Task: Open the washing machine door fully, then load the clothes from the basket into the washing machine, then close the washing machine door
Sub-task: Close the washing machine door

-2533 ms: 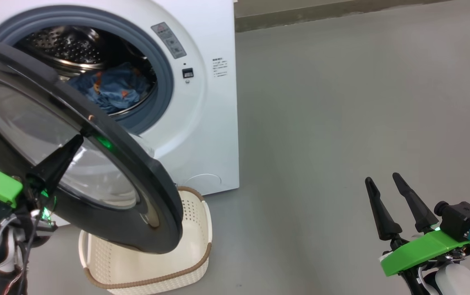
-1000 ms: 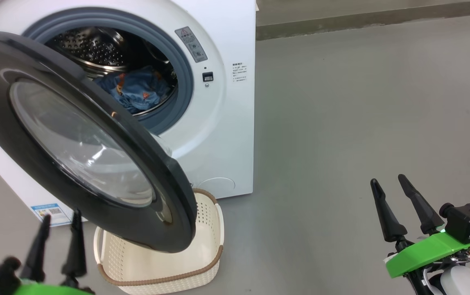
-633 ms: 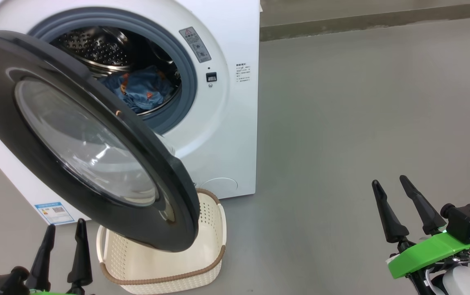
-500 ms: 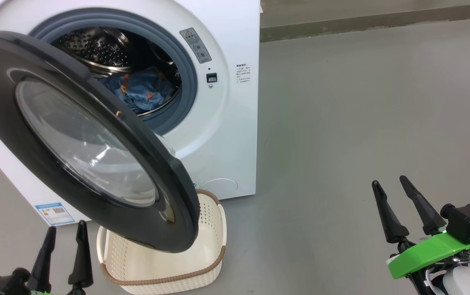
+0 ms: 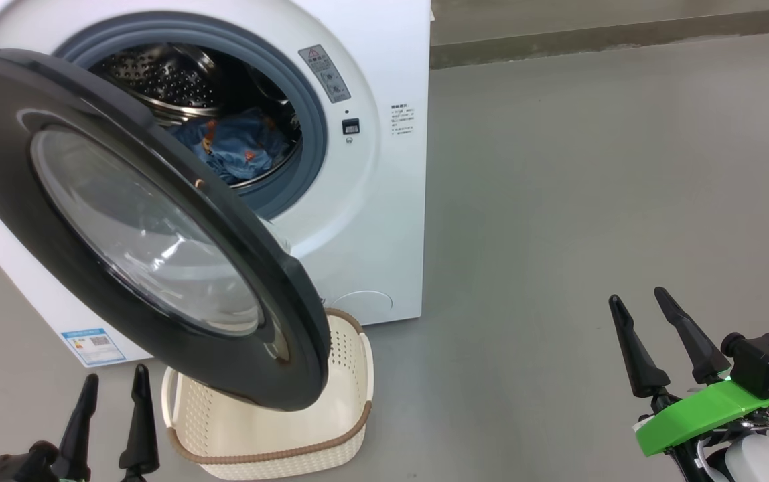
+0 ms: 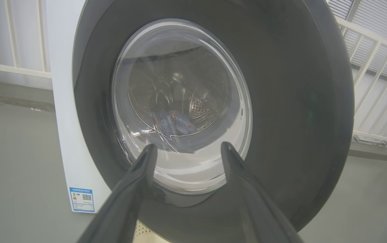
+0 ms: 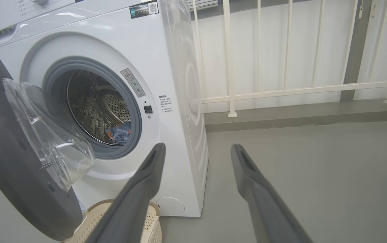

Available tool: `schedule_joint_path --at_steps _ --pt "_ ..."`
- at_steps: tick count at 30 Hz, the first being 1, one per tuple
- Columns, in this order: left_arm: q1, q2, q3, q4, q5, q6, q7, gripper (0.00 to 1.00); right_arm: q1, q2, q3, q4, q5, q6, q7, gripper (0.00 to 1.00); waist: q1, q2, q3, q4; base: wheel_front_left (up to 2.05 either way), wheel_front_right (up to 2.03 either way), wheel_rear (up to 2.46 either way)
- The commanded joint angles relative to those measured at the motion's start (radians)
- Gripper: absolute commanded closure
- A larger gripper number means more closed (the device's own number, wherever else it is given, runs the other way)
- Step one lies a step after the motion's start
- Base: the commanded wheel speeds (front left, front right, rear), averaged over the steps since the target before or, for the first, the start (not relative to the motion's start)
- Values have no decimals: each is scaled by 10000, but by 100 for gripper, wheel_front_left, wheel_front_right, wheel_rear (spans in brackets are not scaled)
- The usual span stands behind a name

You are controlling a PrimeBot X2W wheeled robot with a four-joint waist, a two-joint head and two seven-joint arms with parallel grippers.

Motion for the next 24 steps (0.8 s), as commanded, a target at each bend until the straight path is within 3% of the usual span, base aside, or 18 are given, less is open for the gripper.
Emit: schedule_joint_path --at_steps 1,9,11,13,24 --pt "-294 136 383 -195 146 -64 -103 0 -62 -161 141 -248 58 44 -80 0 0 0 8 16 0 0 0" --pt "-237 -2 400 -209 239 -92 -104 0 -302 -80 295 -589 369 44 -80 2 0 0 46 264 0 0 0" --pt "-225 -36 351 -220 266 -97 -104 0 -443 -89 373 -842 563 44 -80 57 0 0 56 413 0 0 0" --pt "-228 -65 296 -207 293 -102 -104 0 -607 -122 490 -1078 714 44 -80 100 0 0 58 607 0 0 0" --pt "-143 -98 82 -53 369 -110 -104 0 -1857 -219 1859 -2140 1125 44 -80 100 0 0 -62 2113 0 0 0"
